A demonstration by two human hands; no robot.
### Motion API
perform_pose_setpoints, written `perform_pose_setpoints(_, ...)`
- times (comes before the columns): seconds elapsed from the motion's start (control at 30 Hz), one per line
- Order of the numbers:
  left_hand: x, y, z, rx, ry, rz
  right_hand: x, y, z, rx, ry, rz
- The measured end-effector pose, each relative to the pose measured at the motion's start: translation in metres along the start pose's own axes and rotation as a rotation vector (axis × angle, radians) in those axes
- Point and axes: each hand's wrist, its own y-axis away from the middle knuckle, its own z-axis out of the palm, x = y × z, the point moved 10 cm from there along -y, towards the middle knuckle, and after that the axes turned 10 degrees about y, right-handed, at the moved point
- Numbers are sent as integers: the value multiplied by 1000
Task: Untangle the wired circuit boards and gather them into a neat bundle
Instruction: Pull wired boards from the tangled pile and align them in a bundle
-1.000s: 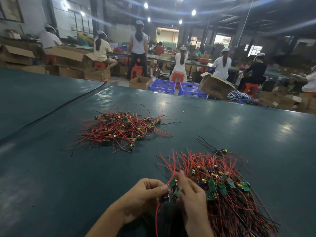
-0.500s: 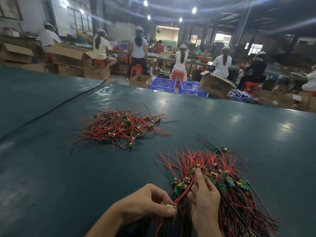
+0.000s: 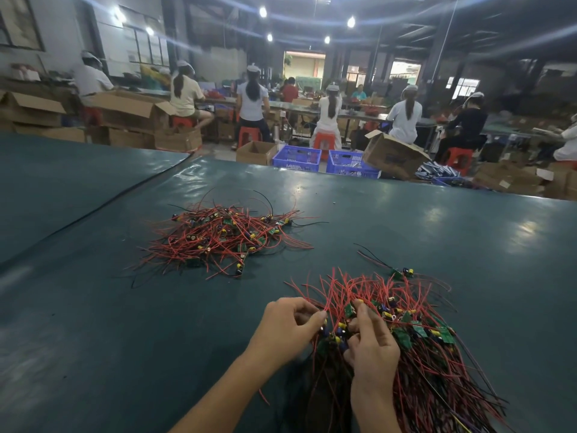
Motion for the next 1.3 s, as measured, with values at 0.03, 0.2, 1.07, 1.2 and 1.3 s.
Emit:
perform_pose_setpoints(0.03, 3, -1, 4, -22, -197, 56, 1, 0, 1, -7, 7, -2)
perform_pose_setpoints(0.2, 9, -9, -3, 1, -656, 188, 3, -2, 2, -25, 11, -8)
perform_pose_setpoints(1.07, 46, 6, -86, 475, -293, 573, -3, 1, 25, -150, 142, -201)
perform_pose_setpoints(1.2, 66, 37, -42, 293, -309, 746, -12, 12, 42, -253, 193, -289)
perform_pose_setpoints(1.3, 56, 43, -11, 110, -334, 706, -10, 19, 48, -301, 200, -289)
